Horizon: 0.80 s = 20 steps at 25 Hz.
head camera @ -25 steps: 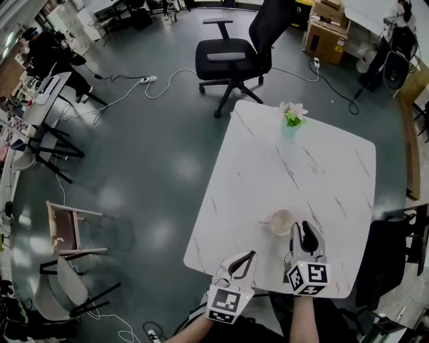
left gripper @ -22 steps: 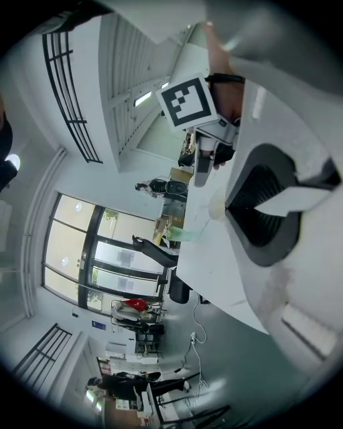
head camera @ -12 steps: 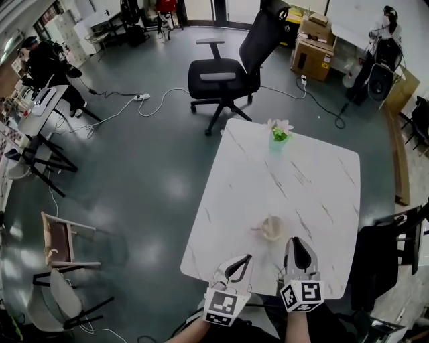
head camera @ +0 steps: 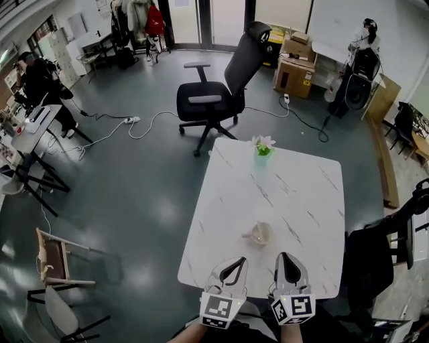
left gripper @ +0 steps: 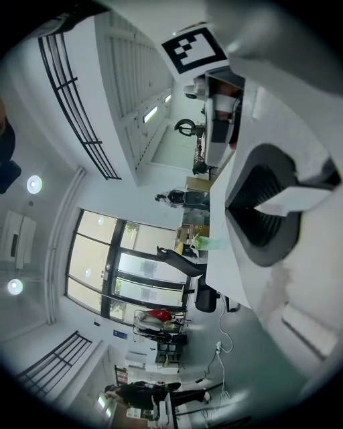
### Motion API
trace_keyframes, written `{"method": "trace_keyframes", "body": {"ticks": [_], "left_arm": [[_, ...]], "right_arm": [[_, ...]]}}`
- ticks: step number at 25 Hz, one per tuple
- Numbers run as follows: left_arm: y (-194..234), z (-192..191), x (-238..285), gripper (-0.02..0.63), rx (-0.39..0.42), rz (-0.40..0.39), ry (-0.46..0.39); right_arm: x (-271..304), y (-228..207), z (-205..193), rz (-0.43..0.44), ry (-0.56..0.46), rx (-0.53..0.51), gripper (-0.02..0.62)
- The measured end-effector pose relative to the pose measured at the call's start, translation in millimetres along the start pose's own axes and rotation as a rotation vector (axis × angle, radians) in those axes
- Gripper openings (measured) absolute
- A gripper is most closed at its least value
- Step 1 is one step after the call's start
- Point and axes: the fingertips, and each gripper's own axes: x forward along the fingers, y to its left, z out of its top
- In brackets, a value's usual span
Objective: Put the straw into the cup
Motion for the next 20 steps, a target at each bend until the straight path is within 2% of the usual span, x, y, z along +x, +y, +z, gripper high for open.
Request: {"method": "trace_keyframes", "body": {"ticks": [11, 20], "left_arm": [[-5.9, 31.9, -17.7, 0.002, 0.064, -0.005, -0.09], [-8.8, 43.3, -21.9, 0.002, 0.094, 0.015, -0.132]], "right_arm": [[-32.9, 17.7, 9.2, -0.029, -0.045, 0.016, -0.002], [-39.2, 25.4, 14.5, 0.017, -0.064, -0.024, -0.002]]}}
